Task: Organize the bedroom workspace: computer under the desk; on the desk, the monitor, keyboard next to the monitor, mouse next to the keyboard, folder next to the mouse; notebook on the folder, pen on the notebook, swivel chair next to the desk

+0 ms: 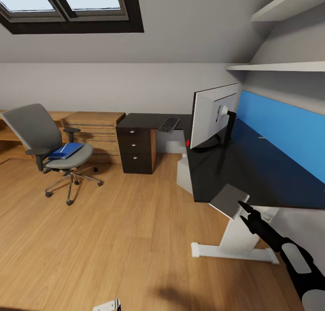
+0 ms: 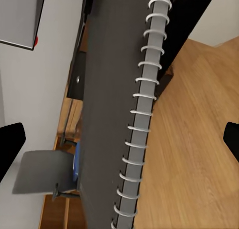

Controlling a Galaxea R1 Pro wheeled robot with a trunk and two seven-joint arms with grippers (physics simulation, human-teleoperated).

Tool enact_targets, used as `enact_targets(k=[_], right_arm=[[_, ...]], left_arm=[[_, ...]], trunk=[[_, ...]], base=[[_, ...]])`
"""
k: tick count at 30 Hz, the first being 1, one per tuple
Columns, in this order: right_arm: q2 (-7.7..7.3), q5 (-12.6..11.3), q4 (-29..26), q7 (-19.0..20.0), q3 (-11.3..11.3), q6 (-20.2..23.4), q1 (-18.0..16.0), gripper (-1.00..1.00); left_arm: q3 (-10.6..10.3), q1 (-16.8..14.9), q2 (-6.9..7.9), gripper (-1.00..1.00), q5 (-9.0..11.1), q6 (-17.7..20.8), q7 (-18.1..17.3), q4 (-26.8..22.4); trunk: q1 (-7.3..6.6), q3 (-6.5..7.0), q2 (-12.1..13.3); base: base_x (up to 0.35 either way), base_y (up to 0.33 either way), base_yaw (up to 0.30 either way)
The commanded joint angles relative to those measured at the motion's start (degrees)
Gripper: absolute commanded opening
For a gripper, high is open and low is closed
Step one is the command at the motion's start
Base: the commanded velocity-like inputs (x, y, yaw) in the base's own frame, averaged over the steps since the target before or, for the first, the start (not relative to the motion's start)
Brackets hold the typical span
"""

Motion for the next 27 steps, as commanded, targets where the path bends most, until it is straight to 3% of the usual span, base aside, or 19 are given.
enact_targets(k=[1, 27], right_arm=[[0.01, -0.3, 0.0, 0.0, -0.1, 0.5, 0.0, 1.0], [0.12, -0.3, 0.1, -2.2, -0.1, 0.4, 0.0, 1.0]], left_arm=[[-0.2, 0.0, 0.02, 1.0, 0.6, -0.2, 0.2, 0.0], [-0.1, 0.0, 0.03, 1.0, 0.6, -0.2, 0.2, 0.0]], trunk=[[0.01, -0.05, 0.0], [0.01, -0.05, 0.0]], base=[[0.073, 0.026, 0.0], [0.009, 0.003, 0.0]])
